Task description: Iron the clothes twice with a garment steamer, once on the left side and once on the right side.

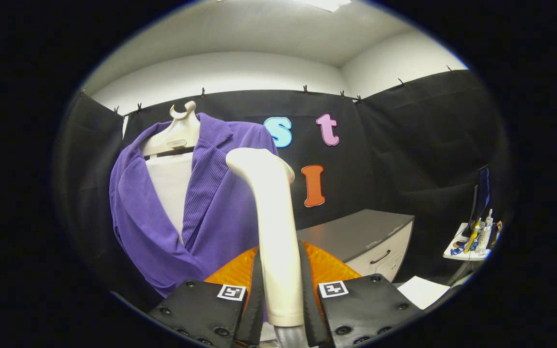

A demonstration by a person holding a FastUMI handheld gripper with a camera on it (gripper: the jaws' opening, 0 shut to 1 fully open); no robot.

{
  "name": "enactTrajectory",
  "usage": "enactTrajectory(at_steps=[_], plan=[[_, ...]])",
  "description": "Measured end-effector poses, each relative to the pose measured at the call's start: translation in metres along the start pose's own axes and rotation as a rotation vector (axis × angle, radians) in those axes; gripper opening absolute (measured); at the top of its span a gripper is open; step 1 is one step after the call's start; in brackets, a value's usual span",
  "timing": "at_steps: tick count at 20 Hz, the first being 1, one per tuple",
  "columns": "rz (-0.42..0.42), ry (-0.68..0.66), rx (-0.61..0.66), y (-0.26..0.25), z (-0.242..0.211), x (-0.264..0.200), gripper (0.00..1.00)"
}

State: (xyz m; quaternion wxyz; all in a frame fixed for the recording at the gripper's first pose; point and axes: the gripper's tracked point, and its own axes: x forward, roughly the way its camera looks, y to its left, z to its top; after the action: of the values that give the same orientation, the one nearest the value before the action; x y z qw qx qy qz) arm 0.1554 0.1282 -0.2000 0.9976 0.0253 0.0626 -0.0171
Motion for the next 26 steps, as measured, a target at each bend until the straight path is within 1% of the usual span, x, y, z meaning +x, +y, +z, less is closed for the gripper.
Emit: enactTrajectory(at_steps=[2,4,7,12,18,26], plan=[[-0.001,0.024,-0.014,0.015,-0.016,0.007,0.42],[-0.021,0.043,-0.057,0.019,-0.030,0.010,0.41],[-0.029,0.072,-0.071,0.024,-0.052,0.005,0.42],[-0.057,0.151,-0.079,0.015,-0.095,-0.010,0.42],[-0.071,0.261,-0.089,0.010,-0.149,-0.027,0.42],[-0.053,0.397,-0.116,0.007,-0.212,-0.046,0.42]])
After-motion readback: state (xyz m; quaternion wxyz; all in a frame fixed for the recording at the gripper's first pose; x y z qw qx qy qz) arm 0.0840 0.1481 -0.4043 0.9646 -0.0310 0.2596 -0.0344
